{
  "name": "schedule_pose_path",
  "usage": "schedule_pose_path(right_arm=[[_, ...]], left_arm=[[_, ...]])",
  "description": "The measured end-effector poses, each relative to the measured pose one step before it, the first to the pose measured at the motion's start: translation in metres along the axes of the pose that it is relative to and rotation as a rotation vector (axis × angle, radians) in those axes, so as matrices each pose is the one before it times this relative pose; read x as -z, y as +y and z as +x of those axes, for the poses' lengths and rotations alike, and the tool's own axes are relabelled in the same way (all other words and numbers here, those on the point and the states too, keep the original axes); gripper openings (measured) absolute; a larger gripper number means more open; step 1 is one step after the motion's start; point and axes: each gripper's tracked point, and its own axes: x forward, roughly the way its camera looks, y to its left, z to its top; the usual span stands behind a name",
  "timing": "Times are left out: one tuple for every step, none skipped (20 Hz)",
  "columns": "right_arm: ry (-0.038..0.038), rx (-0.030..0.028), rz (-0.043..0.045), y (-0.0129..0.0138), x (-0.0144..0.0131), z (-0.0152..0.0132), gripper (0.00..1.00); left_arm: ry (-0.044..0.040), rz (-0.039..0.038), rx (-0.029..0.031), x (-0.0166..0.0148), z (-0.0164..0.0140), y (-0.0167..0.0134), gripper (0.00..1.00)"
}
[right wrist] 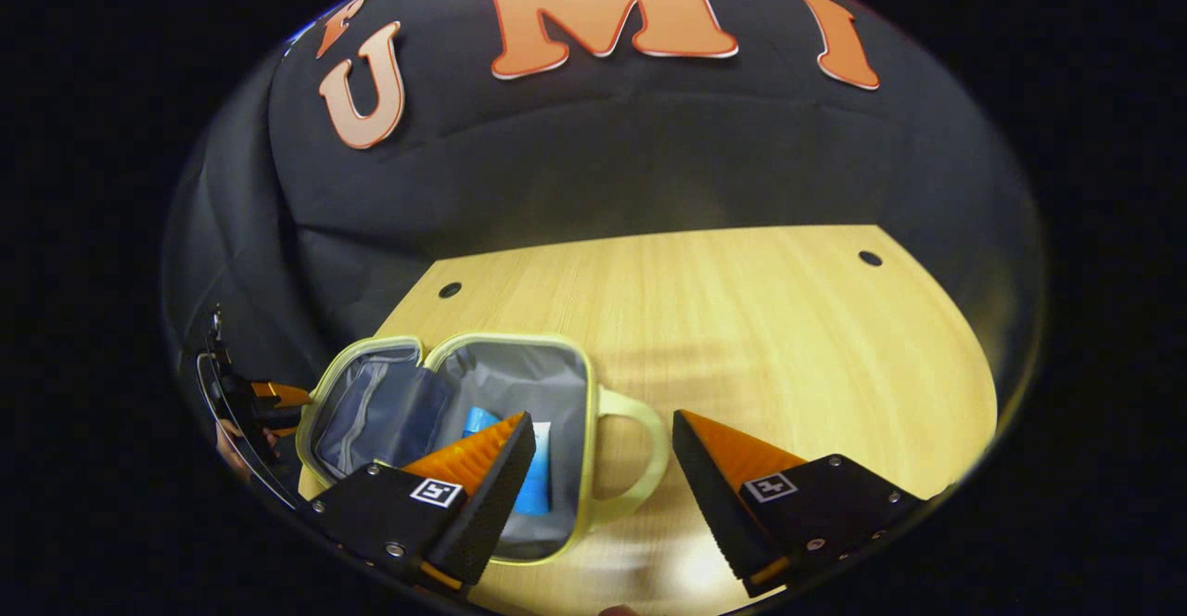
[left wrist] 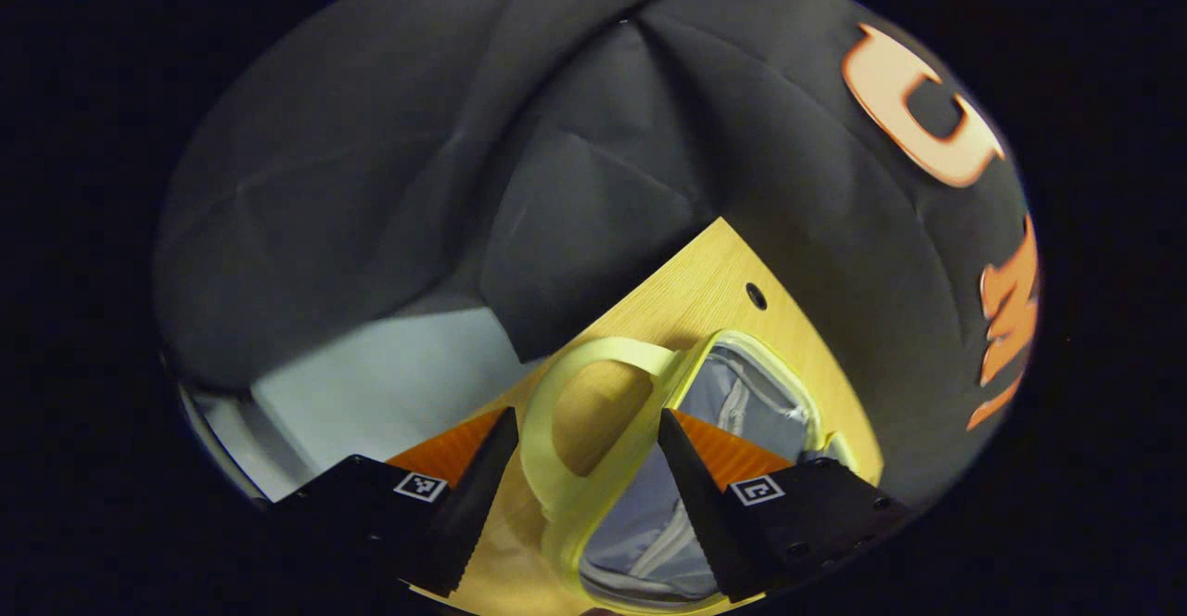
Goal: First open the suitcase, pack the skin care products into it, and then close the suitcase.
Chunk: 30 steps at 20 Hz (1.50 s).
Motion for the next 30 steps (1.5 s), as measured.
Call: schedule_pose_path(right_arm=[[-0.01185, 0.01472, -0.00946, -0.00799, -0.00416, -0.00527, 0.95], [-0.00739, 0.01365, -0.00978, -0.00643, -0.00343, -0.0036, 0.95], [-0.00592, 0.00835, -0.00603, -0.00328, -0.00179, -0.00173, 0.95], [-0.00472, 0.00385, -0.00256, -0.00258, -0.00186, -0.00292, 0.95], [-0.00514, 0.00085, -0.00011, -0.00167, -0.00028, -0.00274, 0.95], [-0.00248, -0.00029, -0.00334, -0.00112, -0.00063, -0.00193, 0.95], [0.00053, 0.00091, -0.00558, -0.00183, 0.00086, -0.00209, 0.95], [0.00248, -0.00221, -0.00599, -0.00115, 0.00064, -0.00227, 0.95], [0.00076, 0.00237, -0.00644, -0.00127, 0.00114, -0.00067, 0.95], [0.00077, -0.00065, -0.00422, -0.00148, 0.00007, -0.00077, 0.95], [-0.00017, 0.0005, -0.00236, -0.00099, 0.00017, -0.0009, 0.95], [0.0007, -0.00424, 0.00026, -0.00041, 0.00015, -0.00067, 0.95], [0.00088, -0.00541, 0.0008, 0.00061, 0.00103, -0.00118, 0.95], [-0.00033, -0.00192, -0.00147, -0.00127, -0.00037, -0.00011, 0.95], [0.00135, -0.00159, -0.00122, -0.00124, -0.00013, 0.00009, 0.95], [-0.00183, -0.00084, 0.00077, -0.00243, -0.00152, -0.00085, 0.95], [-0.00224, -0.00434, 0.00202, -0.00028, -0.0006, 0.0004, 0.95], [-0.00174, -0.00178, 0.00166, -0.00169, -0.00137, -0.00059, 0.95], [-0.00425, -0.00486, 0.00409, -0.00174, -0.00157, 0.00065, 0.95], [-0.00479, -0.00466, 0.00454, -0.00131, -0.00296, -0.00009, 0.95], [-0.00589, -0.00401, 0.00209, -0.00172, -0.0026, -0.00159, 0.95], [-0.00907, -0.0024, -0.00204, -0.00105, -0.00427, -0.00096, 0.95], [-0.0133, 0.00282, -0.00613, -0.00362, -0.00535, 0.00027, 0.95], [-0.01403, -0.00044, -0.00844, -0.00287, -0.00406, 0.00022, 0.95], [-0.0137, 0.00359, -0.00879, -0.00284, -0.00431, -0.00024, 0.95], [-0.0089, -0.00233, -0.00566, -0.00318, -0.004, -0.00093, 0.95], [-0.00446, -0.0037, -0.00227, -0.00225, -0.00164, -0.00005, 0.95], [-0.00665, -0.00432, 0.00175, -0.00377, -0.00337, -0.00043, 0.95], [-0.00632, -0.00549, 0.00271, -0.00317, -0.00191, -0.00074, 0.95], [-0.00617, -0.00253, 0.00289, -0.00412, -0.00227, 0.0, 0.95]], left_arm=[[0.00896, -0.07583, 0.0233, 0.00165, 0.00408, -0.00057, 0.95], [0.00243, -0.06592, 0.02678, 0.003, 0.00339, -0.001, 0.95], [0.00372, -0.05636, 0.02427, 0.00004, 0.00173, 0.00075, 0.95], [-0.00091, -0.06239, 0.016, -0.00224, 0.0009, 0.00442, 0.95], [-0.00463, -0.07066, 0.03145, -0.00381, -0.00417, 0.00006, 0.95], [-0.00595, -0.05593, 0.01708, -0.0046, 0.00037, 0.00283, 0.94], [0.00878, -0.03705, 0.01937, -0.00031, 0.00127, 0.0023, 0.91], [0.01411, -0.02481, 0.0199, 0.00413, -0.00038, 0.00033, 0.91], [-0.00032, -0.01874, 0.0223, 0.001, -0.00012, -0.00188, 0.92], [0.00228, -0.01365, 0.01879, -0.00203, -0.00349, -0.00128, 0.82], [0.0009, -0.01569, 0.00372, 0.00102, 0.0048, 0.00223, 0.82], [-0.01717, -0.02755, -0.01283, -0.00519, -0.00086, 0.00618, 0.64], [0.01605, -0.0353, 0.01312, 0.00616, 0.01676, 0.00247, 0.47], [0.01318, -0.02101, 0.0281, -0.00105, -0.01718, 0.0005, 0.3], [0.00123, -0.00342, 0.02205, -0.00132, -0.00291, -0.00519, 0.3], [-0.0001, 0.02917, 0.02482, 0.00235, 0.00021, -0.0031, 0.3], [-0.02373, 0.04858, 0.01604, 0.00301, -0.00213, -0.00428, 0.3], [-0.05182, 0.02555, -0.02102, -0.01592, -0.0289, -0.00019, 0.23], [0.02579, 0.03555, 0.0139, 0.01049, 0.01437, -0.00771, 0.08], [-0.00778, 0.0276, 0.01796, -0.00191, -0.00821, -0.00949, 0.08], [-0.01094, 0.0246, 0.02322, -0.00317, -0.00681, -0.01227, 0.08], [-0.00636, 0.01995, 0.0319, -0.0015, -0.00688, -0.01729, 0.07], [-0.00957, 0.01535, 0.03569, -0.00367, -0.00686, -0.0178, 0.08], [0.00233, 0.01725, 0.03753, 0.00092, -0.00673, -0.02022, 0.08], [-0.00096, 0.02478, 0.03481, 0.00122, -0.00581, -0.01809, 0.07], [0.00484, 0.02831, 0.0285, 0.00305, -0.00527, -0.01543, 0.07], [0.0035, 0.04015, 0.02472, 0.00226, -0.00805, -0.01837, 0.07], [0.00666, 0.02969, 0.01756, 0.00359, -0.0013, -0.01401, 0.07], [0.00672, 0.02687, 0.02121, 0.00122, -0.00315, -0.01624, 0.07], [0.00727, 0.02426, 0.02335, 0.00566, 0.00102, -0.02281, 0.07]])
